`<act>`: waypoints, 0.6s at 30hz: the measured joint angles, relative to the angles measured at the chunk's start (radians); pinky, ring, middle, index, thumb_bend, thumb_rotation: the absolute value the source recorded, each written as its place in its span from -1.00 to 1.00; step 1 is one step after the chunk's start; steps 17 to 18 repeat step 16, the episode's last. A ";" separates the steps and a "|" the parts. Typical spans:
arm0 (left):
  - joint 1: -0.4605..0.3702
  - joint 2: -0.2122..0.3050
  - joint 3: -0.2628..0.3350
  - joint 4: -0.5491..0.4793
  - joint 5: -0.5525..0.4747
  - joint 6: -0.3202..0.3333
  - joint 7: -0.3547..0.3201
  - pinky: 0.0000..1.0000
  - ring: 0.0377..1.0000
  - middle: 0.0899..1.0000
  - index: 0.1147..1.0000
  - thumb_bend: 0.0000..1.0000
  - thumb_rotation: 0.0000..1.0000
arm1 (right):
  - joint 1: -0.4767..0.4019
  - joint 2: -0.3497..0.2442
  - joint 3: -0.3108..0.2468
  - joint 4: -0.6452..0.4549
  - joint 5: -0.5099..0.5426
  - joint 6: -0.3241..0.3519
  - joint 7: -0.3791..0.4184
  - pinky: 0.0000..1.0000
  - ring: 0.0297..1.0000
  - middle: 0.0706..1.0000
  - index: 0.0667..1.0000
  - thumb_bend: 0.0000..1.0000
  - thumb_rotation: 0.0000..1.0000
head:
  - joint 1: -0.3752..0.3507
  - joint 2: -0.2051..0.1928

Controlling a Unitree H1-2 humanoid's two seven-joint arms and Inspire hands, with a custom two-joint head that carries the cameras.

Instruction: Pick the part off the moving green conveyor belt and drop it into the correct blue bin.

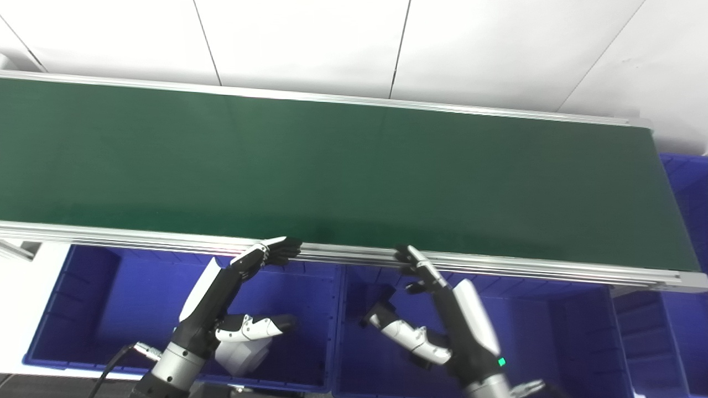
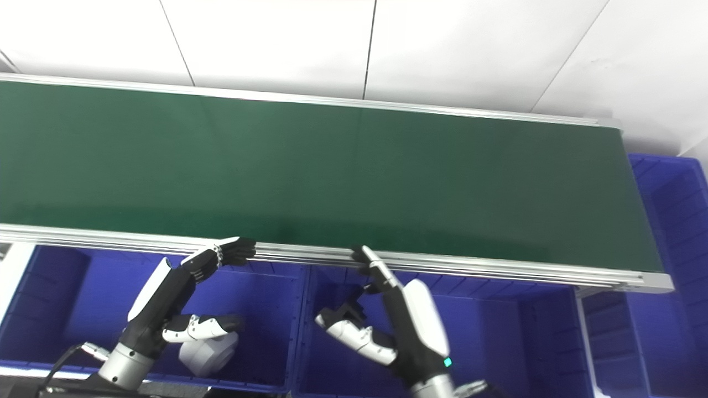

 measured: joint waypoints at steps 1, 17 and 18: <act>-0.002 -0.001 0.000 0.000 0.000 0.000 0.000 0.47 0.54 0.54 0.53 0.60 0.10 | 0.001 0.002 0.001 0.030 0.015 -0.037 -0.023 0.49 0.66 0.77 0.87 0.43 0.46 | 0.000 0.000; -0.007 -0.022 -0.007 0.011 -0.003 0.000 0.001 0.46 0.55 0.57 0.55 0.55 0.05 | -0.041 -0.008 -0.007 0.231 0.097 -0.237 -0.101 0.67 0.79 0.91 1.00 0.52 0.35 | 0.017 -0.032; -0.007 -0.022 -0.007 0.011 -0.003 0.000 0.001 0.46 0.55 0.57 0.55 0.55 0.05 | -0.041 -0.008 -0.007 0.231 0.097 -0.237 -0.101 0.67 0.79 0.91 1.00 0.52 0.35 | 0.017 -0.032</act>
